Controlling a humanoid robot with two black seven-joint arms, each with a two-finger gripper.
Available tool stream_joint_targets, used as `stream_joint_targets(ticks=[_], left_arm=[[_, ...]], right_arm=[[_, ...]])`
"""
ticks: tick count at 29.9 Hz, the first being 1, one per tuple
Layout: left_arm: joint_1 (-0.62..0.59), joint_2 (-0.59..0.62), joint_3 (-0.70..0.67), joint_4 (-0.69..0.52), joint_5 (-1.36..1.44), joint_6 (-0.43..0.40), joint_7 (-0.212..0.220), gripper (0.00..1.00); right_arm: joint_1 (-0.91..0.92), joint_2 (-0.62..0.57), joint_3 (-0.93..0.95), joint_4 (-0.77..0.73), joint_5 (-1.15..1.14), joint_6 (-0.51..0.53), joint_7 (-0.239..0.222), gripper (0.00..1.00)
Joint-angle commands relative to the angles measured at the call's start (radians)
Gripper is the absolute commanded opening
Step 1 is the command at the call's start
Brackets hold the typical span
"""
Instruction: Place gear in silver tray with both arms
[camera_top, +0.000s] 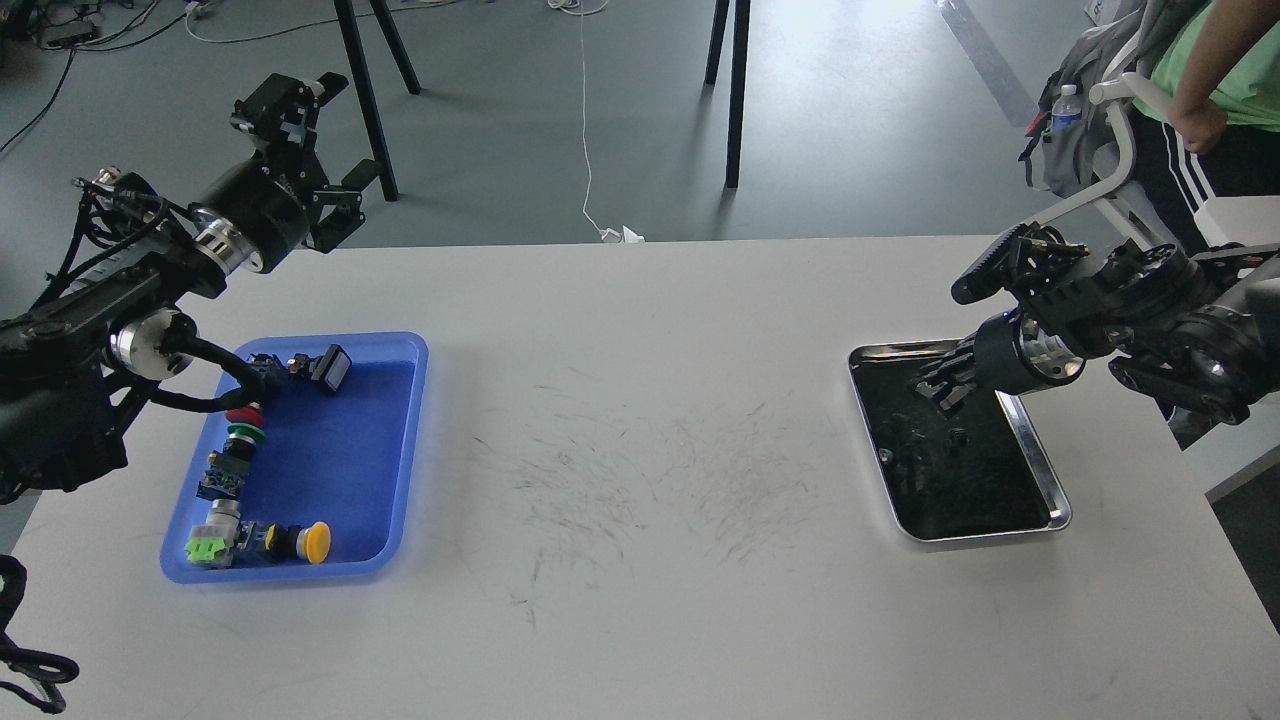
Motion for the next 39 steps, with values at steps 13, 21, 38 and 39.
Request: stream_joint_targets(ticks=[13, 21, 38, 39], left_arm=[[0.002, -0.016, 0.0, 0.0, -0.002, 0.0, 0.0, 0.99], [0.004, -0.015, 0.0, 0.0, -0.002, 0.0, 0.0, 0.99], [0.008, -0.03, -0.006, 0.003, -0.006, 0.0, 0.0, 0.99], [0.008, -0.03, -0.005, 0.003, -0.006, 0.0, 0.0, 0.99]], right_arm=[[-0.026, 0.001, 0.001, -0.043, 0.0, -0.001, 0.0, 0.3], [-0.022, 0.001, 0.006, -0.038, 0.001, 0.001, 0.0, 0.53], [-0.019, -0.083, 0.475, -0.043, 0.17, 0.01, 0.0, 0.78], [-0.023, -0.092, 0.495, -0.045, 0.193, 0.005, 0.0, 0.79]])
